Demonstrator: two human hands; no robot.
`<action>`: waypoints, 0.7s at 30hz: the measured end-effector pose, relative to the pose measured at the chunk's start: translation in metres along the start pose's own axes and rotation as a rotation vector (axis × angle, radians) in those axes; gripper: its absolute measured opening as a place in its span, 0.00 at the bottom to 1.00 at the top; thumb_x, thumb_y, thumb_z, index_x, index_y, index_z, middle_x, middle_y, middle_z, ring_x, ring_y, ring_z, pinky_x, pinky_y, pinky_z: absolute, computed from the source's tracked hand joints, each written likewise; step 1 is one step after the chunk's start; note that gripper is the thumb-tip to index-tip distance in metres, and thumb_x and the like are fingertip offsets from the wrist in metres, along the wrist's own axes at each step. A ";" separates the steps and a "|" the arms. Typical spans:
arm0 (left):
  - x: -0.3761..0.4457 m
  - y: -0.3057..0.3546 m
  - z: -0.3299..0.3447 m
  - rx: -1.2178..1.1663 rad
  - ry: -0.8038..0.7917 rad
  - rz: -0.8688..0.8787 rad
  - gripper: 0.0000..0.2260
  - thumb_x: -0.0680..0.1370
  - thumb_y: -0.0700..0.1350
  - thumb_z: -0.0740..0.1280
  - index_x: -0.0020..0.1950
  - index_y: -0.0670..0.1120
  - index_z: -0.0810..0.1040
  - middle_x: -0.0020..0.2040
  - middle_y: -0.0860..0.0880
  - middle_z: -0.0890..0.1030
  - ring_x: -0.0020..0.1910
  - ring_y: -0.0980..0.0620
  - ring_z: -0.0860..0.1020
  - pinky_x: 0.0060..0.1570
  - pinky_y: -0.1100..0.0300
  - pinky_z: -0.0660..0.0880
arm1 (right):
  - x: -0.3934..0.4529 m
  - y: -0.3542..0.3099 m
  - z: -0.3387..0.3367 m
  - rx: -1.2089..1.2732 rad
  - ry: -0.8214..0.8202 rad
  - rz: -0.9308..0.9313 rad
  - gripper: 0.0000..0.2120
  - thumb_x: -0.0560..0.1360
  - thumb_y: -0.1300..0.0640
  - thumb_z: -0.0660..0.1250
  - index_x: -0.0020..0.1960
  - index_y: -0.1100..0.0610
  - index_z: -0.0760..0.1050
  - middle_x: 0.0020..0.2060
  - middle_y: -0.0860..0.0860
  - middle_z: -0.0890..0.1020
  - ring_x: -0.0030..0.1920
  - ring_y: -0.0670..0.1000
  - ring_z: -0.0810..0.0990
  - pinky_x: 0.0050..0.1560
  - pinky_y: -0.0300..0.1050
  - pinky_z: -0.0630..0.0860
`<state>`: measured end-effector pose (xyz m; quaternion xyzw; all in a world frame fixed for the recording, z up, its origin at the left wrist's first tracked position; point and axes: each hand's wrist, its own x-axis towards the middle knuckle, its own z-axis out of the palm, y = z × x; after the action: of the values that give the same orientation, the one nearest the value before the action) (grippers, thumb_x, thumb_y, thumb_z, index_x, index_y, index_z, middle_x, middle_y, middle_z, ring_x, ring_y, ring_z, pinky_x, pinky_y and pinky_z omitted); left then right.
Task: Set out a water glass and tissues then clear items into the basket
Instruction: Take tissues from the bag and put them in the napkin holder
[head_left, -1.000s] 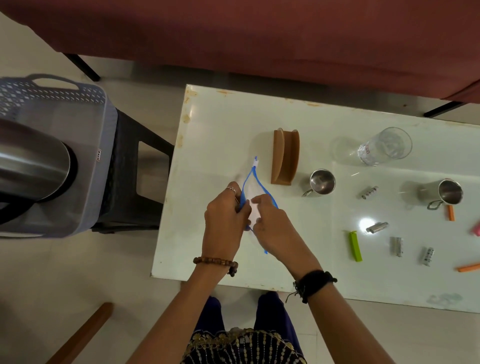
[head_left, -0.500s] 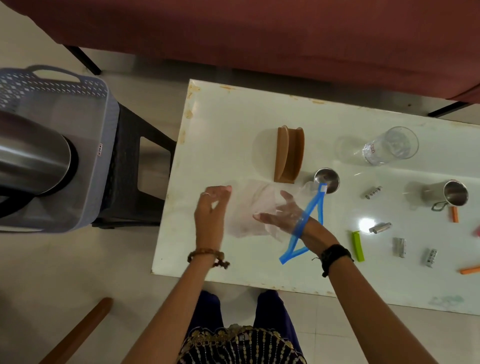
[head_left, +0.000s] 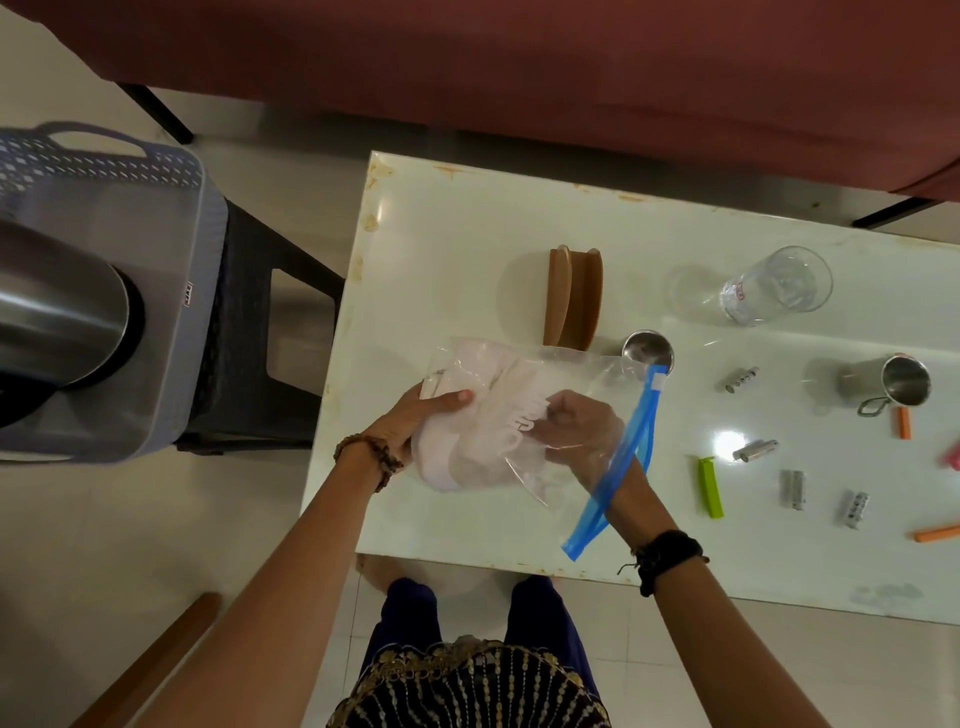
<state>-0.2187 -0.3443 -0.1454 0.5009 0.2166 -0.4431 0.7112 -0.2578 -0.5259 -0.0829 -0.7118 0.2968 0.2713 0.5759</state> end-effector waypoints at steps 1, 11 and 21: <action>0.001 0.000 -0.002 0.007 0.011 0.012 0.06 0.76 0.40 0.63 0.50 0.46 0.78 0.38 0.52 0.86 0.38 0.56 0.84 0.36 0.64 0.80 | -0.002 -0.003 -0.002 0.060 -0.003 0.006 0.14 0.74 0.69 0.65 0.35 0.55 0.69 0.34 0.52 0.74 0.37 0.53 0.75 0.45 0.41 0.78; 0.005 -0.005 -0.029 0.032 0.163 0.043 0.06 0.73 0.43 0.67 0.49 0.50 0.77 0.38 0.55 0.86 0.37 0.57 0.84 0.31 0.65 0.78 | -0.033 0.010 -0.025 -0.166 0.239 -0.270 0.08 0.77 0.65 0.60 0.53 0.66 0.76 0.41 0.56 0.82 0.43 0.58 0.80 0.45 0.48 0.79; 0.013 -0.035 -0.061 0.157 0.521 0.084 0.18 0.68 0.43 0.75 0.56 0.46 0.75 0.49 0.48 0.81 0.51 0.44 0.78 0.45 0.55 0.76 | -0.043 0.032 -0.044 0.361 0.427 -0.071 0.08 0.75 0.61 0.61 0.40 0.55 0.75 0.35 0.49 0.76 0.37 0.50 0.72 0.33 0.40 0.69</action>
<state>-0.2332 -0.2978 -0.1977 0.6601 0.3365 -0.2849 0.6082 -0.3089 -0.5697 -0.0642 -0.6487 0.4300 0.0375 0.6268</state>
